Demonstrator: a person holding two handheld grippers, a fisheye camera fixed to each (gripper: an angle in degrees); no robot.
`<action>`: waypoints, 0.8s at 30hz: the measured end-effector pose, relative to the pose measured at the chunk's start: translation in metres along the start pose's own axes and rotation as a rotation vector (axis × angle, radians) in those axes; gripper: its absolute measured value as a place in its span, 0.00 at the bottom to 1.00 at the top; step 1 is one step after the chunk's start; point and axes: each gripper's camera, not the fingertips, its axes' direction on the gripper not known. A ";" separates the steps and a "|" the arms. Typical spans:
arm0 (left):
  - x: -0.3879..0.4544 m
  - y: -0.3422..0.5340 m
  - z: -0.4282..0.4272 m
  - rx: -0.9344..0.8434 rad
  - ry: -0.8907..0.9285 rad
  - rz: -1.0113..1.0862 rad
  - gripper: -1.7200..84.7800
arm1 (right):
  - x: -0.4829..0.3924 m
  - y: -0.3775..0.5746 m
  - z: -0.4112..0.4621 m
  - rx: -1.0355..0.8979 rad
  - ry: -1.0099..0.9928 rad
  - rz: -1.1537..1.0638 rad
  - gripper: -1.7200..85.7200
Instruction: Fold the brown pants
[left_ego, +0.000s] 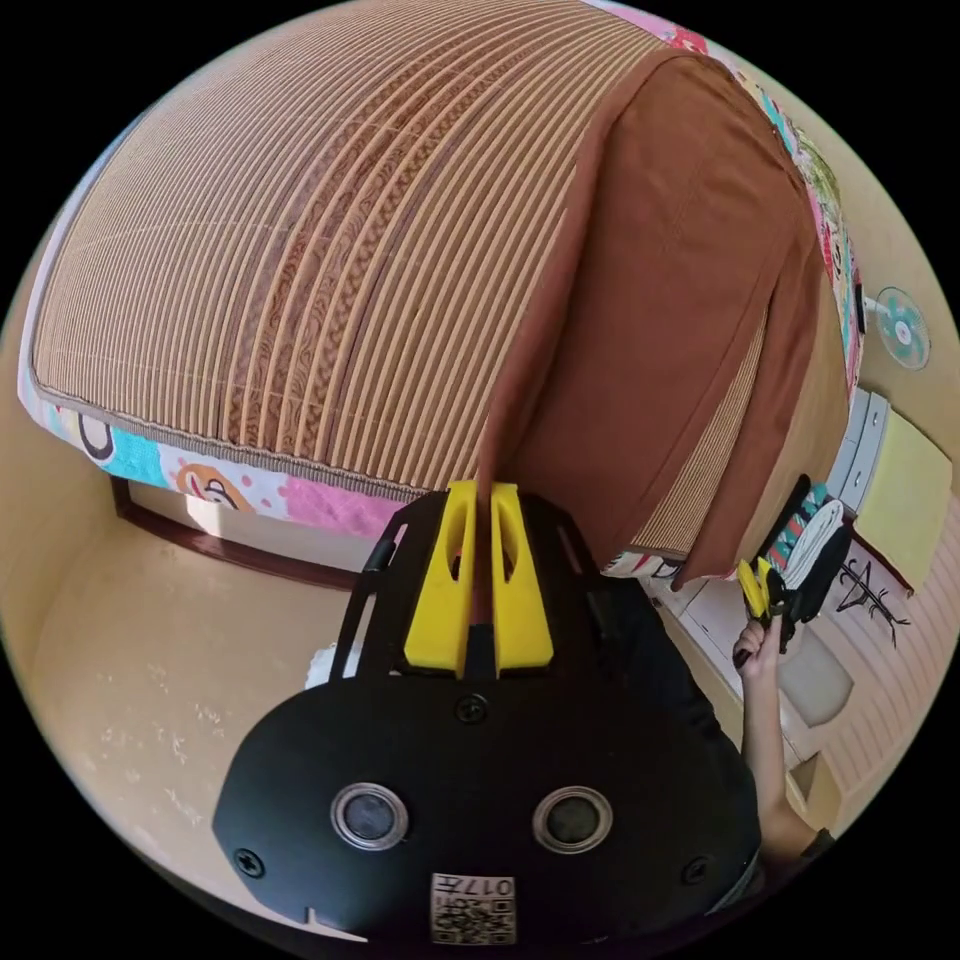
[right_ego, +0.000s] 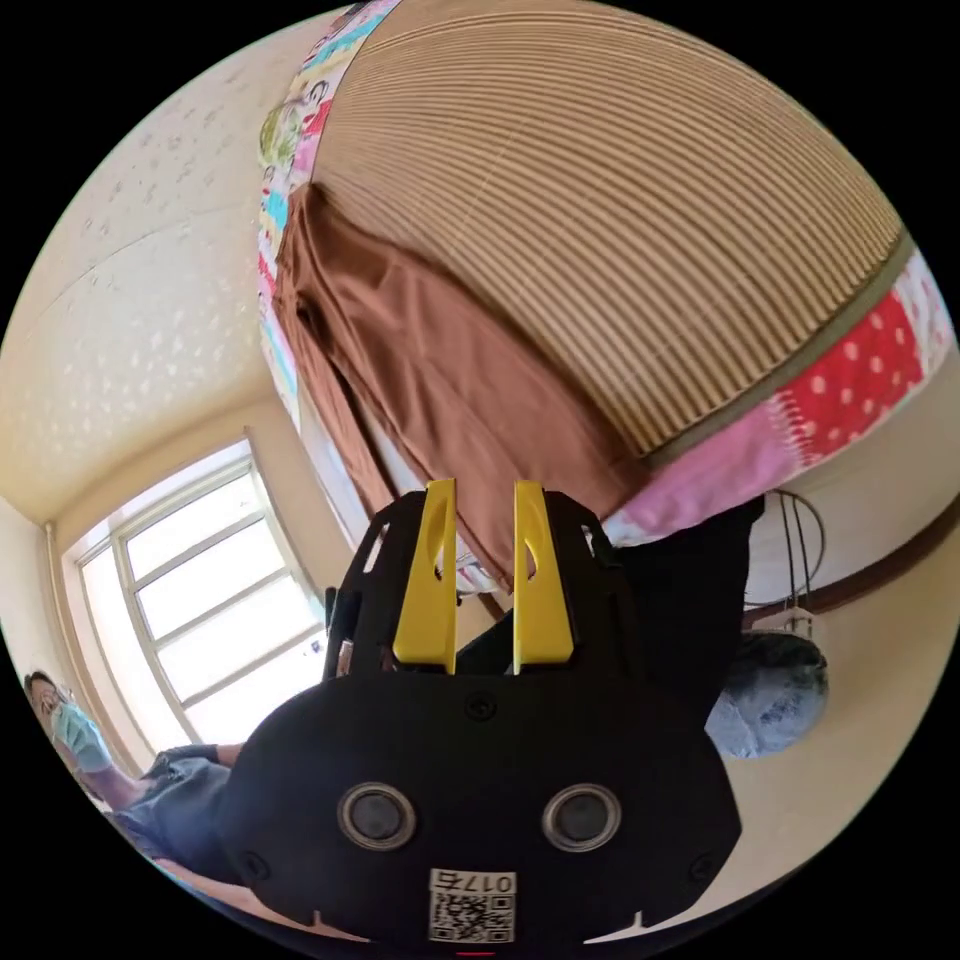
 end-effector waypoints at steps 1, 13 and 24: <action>-0.011 0.001 0.000 -0.006 0.018 -0.013 0.03 | 0.004 -0.001 -0.008 0.034 0.056 0.015 0.13; -0.101 0.051 -0.024 0.108 0.085 -0.018 0.02 | 0.038 0.002 0.028 -0.069 0.194 -0.067 0.10; 0.142 0.091 0.027 -0.113 0.313 0.720 0.08 | -0.020 0.111 0.011 -0.140 -0.142 -0.430 0.05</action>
